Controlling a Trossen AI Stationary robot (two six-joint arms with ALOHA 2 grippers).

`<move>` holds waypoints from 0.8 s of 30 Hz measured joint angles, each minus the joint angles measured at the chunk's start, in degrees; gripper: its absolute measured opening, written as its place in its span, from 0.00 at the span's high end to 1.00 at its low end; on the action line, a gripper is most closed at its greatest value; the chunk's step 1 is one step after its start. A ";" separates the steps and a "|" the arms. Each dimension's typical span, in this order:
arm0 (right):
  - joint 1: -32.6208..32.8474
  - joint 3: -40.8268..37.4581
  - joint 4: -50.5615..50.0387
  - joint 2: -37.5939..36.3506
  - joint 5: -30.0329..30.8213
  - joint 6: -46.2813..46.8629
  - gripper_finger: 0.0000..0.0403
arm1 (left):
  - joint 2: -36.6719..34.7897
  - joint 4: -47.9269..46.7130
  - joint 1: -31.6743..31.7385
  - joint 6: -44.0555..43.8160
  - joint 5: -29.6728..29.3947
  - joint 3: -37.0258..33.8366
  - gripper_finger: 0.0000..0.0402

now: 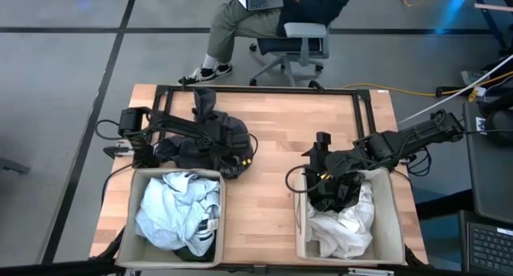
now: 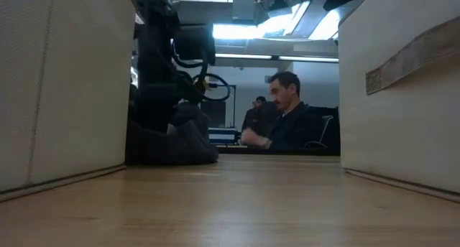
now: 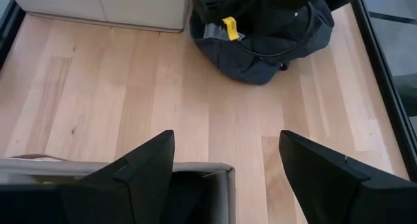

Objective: Sort clothes
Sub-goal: Put the gray shorts into the left brown laundry organizer

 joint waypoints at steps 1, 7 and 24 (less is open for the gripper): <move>0.00 0.00 0.00 0.00 0.00 0.00 0.31 | 0.07 0.93 -0.13 0.68 -0.29 -0.60 0.55; -0.02 0.02 0.06 0.00 0.00 0.03 0.31 | 0.31 6.41 -0.58 0.70 -2.00 -3.60 0.56; -0.02 0.02 -5.30 0.00 -1.14 6.67 0.31 | 1.18 12.11 -5.64 6.05 -22.18 -3.70 0.96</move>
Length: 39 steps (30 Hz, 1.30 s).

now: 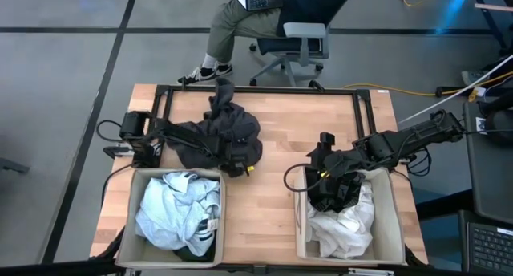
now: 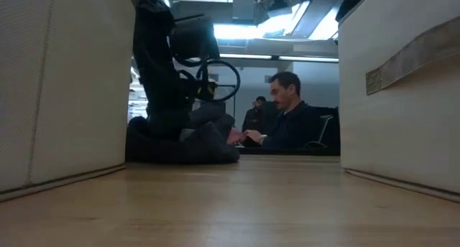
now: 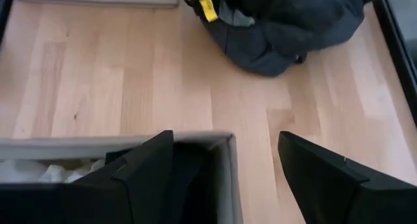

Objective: Sort clothes
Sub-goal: Put the gray shorts into the left brown laundry organizer

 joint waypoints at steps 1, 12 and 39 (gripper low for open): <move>0.00 0.00 -0.54 0.00 0.02 0.75 0.31 | 0.06 -0.22 -0.85 0.22 -1.89 0.46 0.96; 0.00 0.00 -1.17 0.00 2.16 1.50 0.31 | -0.61 -0.91 -10.31 4.79 -28.42 8.52 0.98; 0.00 0.02 -2.07 0.00 4.78 1.30 0.31 | -26.07 1.26 -18.57 26.63 -43.85 23.59 0.98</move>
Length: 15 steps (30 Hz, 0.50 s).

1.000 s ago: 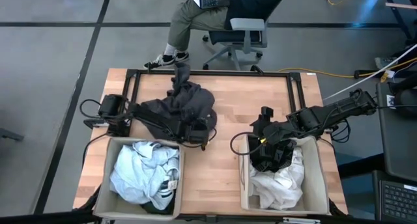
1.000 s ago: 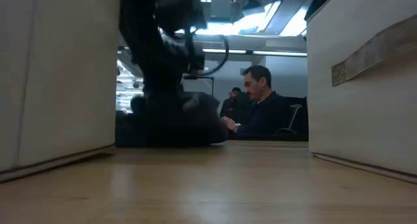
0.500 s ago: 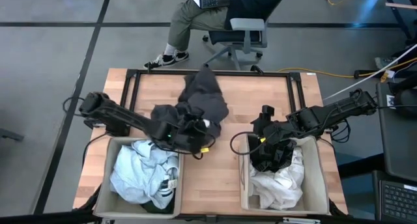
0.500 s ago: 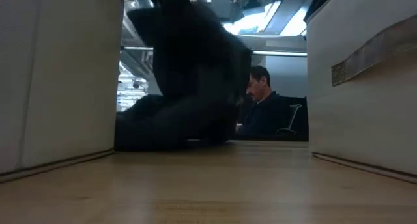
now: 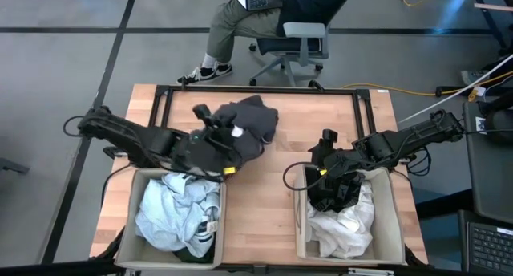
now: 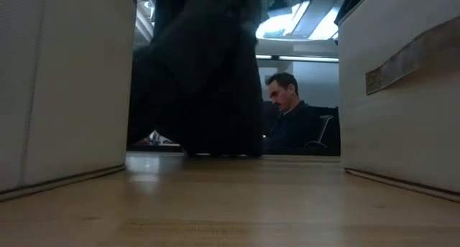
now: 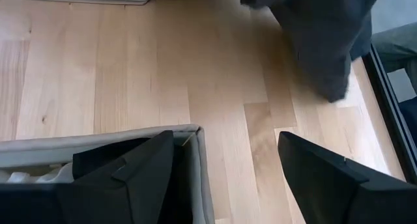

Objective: Sort clothes
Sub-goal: Put the gray shorts into the left brown laundry organizer

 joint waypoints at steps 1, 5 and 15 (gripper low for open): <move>0.00 0.00 0.03 0.00 0.01 0.01 0.31 | -0.71 0.45 -0.26 1.23 -0.04 0.72 0.98; 0.00 0.00 0.02 0.00 0.01 -0.02 0.31 | -3.22 1.73 -1.33 4.50 -0.94 3.27 0.98; 0.00 0.00 0.04 0.00 0.01 0.01 0.31 | -7.12 2.02 -3.52 7.37 -1.67 8.57 0.98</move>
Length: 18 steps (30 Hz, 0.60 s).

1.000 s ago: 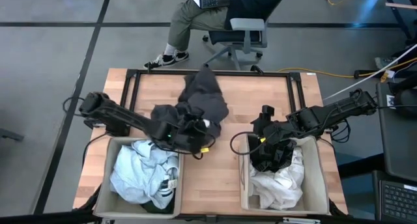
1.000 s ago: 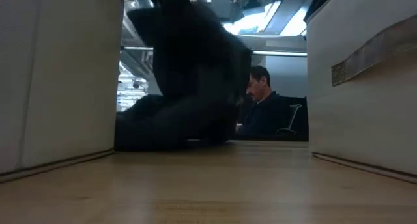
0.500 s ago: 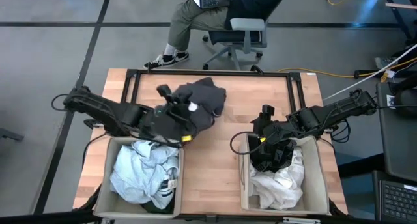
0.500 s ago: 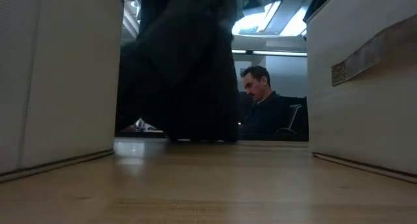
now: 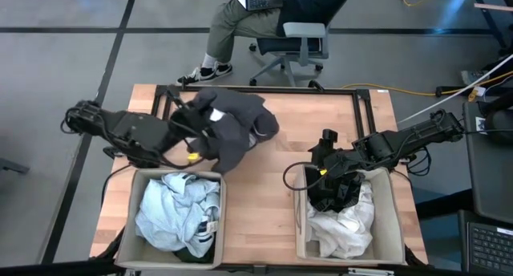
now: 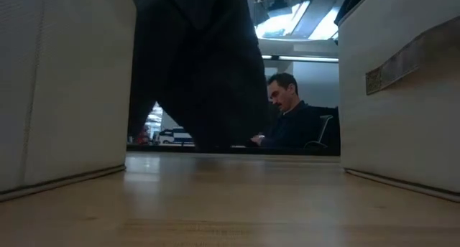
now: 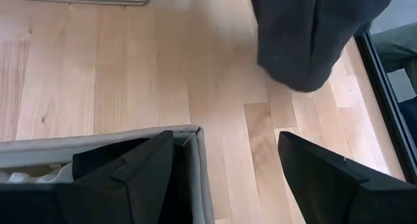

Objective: Sort clothes
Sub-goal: Put the gray shorts into the left brown laundry organizer

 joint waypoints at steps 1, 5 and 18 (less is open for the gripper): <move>0.00 0.00 0.00 0.00 0.00 0.00 0.31 | -0.21 0.39 -0.33 0.67 -0.53 0.51 0.98; 0.00 0.00 -0.02 0.00 0.00 0.67 0.31 | -0.43 4.06 -2.13 6.34 -3.33 3.02 0.98; 0.00 0.00 -0.68 0.00 -0.04 1.05 0.31 | -0.52 28.10 -15.67 27.63 -13.93 14.16 0.97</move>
